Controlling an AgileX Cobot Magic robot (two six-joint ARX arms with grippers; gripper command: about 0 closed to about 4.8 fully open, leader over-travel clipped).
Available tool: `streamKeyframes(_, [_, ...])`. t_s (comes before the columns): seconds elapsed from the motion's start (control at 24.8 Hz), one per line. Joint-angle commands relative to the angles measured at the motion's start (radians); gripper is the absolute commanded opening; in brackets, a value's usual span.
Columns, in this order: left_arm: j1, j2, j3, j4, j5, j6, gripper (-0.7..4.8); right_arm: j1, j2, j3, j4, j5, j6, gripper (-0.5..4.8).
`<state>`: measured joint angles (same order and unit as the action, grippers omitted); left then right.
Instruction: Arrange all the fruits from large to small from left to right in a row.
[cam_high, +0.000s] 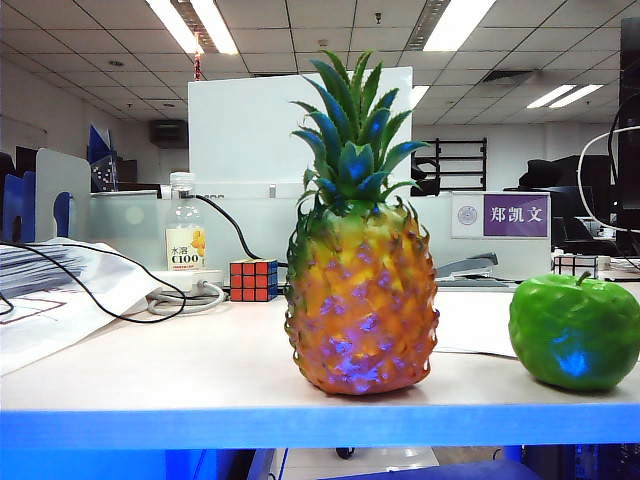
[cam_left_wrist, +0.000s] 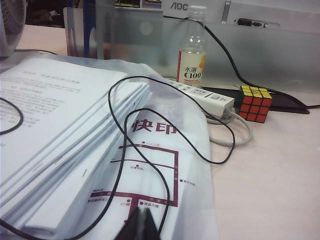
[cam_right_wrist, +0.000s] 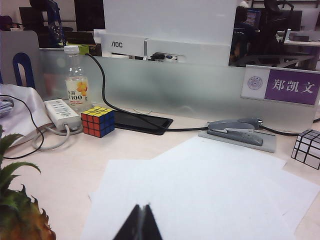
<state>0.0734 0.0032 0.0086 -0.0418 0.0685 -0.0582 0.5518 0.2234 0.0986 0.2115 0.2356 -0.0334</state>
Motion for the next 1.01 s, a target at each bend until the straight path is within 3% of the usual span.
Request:
streamKeyframes(0.04, [0.0,-0.002,0.001,0.012,0.003,-0.002,-0.05,0.0,0.0,0.005,0.016,0.002,0.0,0.0])
streamKeyframes(0.36, [0.0,-0.002,0.001,0.012,0.003,-0.002,-0.05,-0.042,-0.042,0.005,-0.018,-0.023,0.0,-0.01])
streamKeyframes(0.48, [0.0,-0.001,0.001,0.012,0.003,-0.002,-0.05,-0.171,-0.114,0.004,-0.072,-0.092,0.043,0.0])
streamKeyframes(0.73, [0.0,-0.001,0.001,0.012,0.003,-0.002,-0.05,-0.441,-0.153,-0.014,-0.161,-0.277,0.003,0.0])
streamKeyframes(1.01, [0.001,-0.001,0.001,0.013,0.003,-0.002,-0.05,-0.597,-0.222,-0.092,-0.205,-0.388,-0.002,-0.01])
